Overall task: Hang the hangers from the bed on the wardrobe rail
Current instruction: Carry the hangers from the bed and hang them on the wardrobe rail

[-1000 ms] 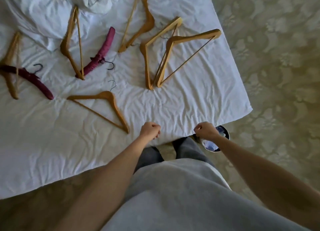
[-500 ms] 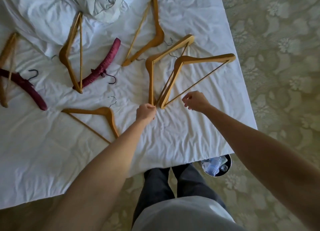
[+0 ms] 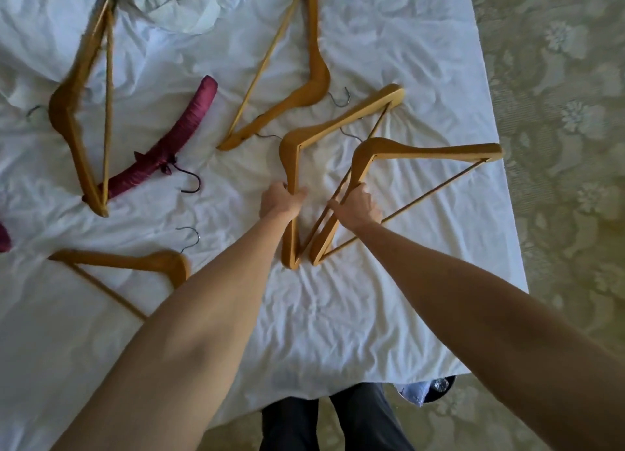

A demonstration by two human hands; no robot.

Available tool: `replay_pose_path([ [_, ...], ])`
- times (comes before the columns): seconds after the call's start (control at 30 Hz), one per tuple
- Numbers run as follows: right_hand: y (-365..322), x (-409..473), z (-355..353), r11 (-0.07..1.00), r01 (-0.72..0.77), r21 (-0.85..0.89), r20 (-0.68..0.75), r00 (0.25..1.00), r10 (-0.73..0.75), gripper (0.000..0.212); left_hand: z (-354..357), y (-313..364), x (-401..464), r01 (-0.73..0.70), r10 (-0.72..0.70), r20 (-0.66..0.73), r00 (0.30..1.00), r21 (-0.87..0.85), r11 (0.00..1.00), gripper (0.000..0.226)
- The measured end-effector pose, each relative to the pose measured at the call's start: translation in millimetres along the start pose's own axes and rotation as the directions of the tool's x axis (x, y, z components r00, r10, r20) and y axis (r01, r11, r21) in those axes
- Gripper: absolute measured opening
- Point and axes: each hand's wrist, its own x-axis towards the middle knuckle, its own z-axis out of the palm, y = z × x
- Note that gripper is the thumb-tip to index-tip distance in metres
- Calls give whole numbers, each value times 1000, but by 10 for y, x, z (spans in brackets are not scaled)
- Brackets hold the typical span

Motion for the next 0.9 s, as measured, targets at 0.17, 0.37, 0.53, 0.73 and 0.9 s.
replay_pose_path([
  [0.17, 82, -100, 201, 991, -81, 103, -77, 993, 89, 39, 91, -85, 80, -31, 31, 36, 999, 0, 1000, 33],
  [0.37, 670, -768, 114, 998, -27, -56, -82, 996, 22, 24, 34, -357, -326, 22, -8, 202, 979, -71, 997, 24],
  [0.53, 1099, -1354, -55, 999, 46, -12, -94, 994, -46, 18, -3, -562, -1000, 60, -24, 160, 987, -227, 972, 21],
  [0.73, 1321, -2075, -285, 967, 105, 233, -71, 993, -91, 14, -259, -835, -1786, 56, -36, 77, 996, -285, 957, 31],
  [0.9, 1369, -2607, -430, 921, 187, 343, -100, 982, -162, 19, -523, -1074, -2417, 22, -10, 41, 999, -302, 953, 28],
])
